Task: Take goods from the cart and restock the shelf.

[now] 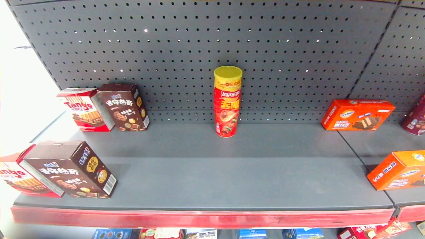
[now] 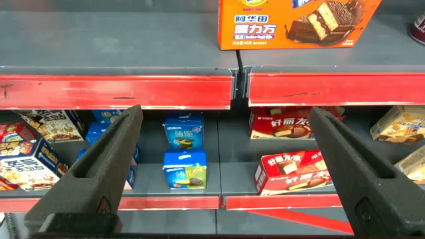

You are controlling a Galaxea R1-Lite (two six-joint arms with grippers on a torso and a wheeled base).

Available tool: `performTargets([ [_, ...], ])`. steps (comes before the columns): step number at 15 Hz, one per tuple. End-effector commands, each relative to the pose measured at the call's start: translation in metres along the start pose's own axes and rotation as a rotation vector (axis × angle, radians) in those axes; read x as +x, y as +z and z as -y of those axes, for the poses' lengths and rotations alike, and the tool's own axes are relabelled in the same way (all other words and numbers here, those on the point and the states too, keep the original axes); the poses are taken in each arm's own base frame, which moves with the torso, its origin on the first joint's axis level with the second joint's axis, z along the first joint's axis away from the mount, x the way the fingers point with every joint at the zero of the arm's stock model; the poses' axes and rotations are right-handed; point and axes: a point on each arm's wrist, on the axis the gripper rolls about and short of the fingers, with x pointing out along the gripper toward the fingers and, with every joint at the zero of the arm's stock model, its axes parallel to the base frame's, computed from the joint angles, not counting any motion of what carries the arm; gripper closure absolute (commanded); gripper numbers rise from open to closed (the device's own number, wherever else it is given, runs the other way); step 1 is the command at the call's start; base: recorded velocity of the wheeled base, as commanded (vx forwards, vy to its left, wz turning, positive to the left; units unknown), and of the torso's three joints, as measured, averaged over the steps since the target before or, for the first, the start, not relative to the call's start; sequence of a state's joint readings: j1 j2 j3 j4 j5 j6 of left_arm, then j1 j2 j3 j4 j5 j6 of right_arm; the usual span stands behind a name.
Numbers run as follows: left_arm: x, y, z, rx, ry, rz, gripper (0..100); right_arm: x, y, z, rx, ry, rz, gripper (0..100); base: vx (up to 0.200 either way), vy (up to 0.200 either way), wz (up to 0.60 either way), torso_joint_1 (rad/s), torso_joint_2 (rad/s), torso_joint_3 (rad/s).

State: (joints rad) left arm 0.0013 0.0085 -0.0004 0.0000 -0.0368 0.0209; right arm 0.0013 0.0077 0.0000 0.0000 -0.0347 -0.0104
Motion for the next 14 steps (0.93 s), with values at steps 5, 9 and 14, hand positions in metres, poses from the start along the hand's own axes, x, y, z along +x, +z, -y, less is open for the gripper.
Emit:
performTargets([
  [5,0.0001,-0.0001,0.0000,-0.001,0.000,-0.001,0,0.0001,0.0000,0.0000,0.000,0.000,-0.002,0,0.000,0.000,0.00,0.000,0.00,0.000],
  [9,0.0001,-0.0001,0.0000,-0.001,0.000,-0.001,0,0.0001,0.0002,0.0000,-0.002,0.000,0.000,0,0.000,0.000,0.00,0.000,0.00,0.000],
  [14,0.0001,-0.0001,0.0000,-0.001,0.000,-0.001,0,0.0001,0.0000,0.0000,-0.002,-0.002,-0.002,0,0.000,0.000,0.00,0.000,0.00,0.000],
])
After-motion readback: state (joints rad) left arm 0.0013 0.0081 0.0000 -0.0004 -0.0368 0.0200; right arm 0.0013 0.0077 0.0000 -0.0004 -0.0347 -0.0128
